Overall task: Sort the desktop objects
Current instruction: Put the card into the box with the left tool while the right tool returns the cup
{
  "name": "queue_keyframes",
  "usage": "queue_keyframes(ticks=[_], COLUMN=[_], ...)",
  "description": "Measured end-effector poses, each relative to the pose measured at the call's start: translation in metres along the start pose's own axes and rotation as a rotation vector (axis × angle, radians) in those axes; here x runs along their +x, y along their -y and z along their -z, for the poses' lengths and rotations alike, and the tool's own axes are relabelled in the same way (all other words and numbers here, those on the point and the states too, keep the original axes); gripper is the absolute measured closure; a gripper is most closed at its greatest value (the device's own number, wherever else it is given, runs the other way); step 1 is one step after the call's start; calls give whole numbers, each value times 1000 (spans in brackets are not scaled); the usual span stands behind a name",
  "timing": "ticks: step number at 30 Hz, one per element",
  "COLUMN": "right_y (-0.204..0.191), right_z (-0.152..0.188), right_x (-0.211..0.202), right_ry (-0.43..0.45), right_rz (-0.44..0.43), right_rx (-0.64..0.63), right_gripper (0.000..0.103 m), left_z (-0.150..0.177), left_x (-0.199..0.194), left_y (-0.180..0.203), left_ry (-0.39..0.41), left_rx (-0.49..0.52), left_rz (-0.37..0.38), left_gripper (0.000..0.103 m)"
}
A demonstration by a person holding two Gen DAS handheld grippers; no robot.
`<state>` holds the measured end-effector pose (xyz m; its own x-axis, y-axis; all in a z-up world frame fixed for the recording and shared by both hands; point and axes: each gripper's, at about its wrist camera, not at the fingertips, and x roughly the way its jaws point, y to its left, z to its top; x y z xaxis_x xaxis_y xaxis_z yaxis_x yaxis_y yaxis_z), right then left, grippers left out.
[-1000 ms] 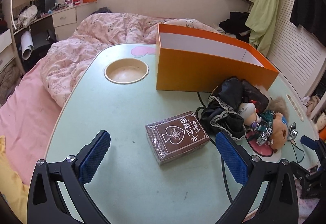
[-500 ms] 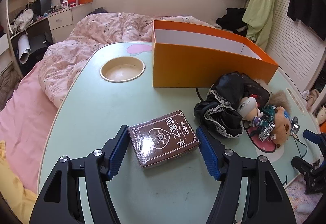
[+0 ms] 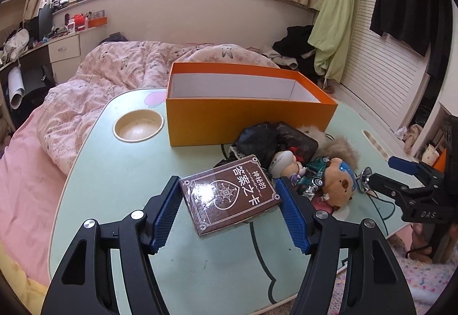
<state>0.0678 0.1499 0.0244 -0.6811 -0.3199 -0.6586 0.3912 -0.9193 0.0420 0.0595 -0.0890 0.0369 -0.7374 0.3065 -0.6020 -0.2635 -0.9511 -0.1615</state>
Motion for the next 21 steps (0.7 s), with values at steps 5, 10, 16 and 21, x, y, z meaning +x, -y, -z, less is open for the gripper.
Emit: queue_keyframes(ticks=[5,10,16,21], right_y=[2,8,13,10], right_z=[2,6,3,-25], right_x=[17,21,10,-6], right_ry=[-66,-87,-65,-13], right_rz=[-3,-3,-20,-59], right_rx=[12,29,51,38], right_gripper=[32,77,77,77], left_z=[1,1,-5,-30], left_x=[1,1,-3,-10], left_y=[-1,-3,-4,-3], left_ry=[1,6,23,62], left_rx=[-13,-23,-24,-3], left_rz=[8,3,3,-7], left_gripper=[36,36,36,36])
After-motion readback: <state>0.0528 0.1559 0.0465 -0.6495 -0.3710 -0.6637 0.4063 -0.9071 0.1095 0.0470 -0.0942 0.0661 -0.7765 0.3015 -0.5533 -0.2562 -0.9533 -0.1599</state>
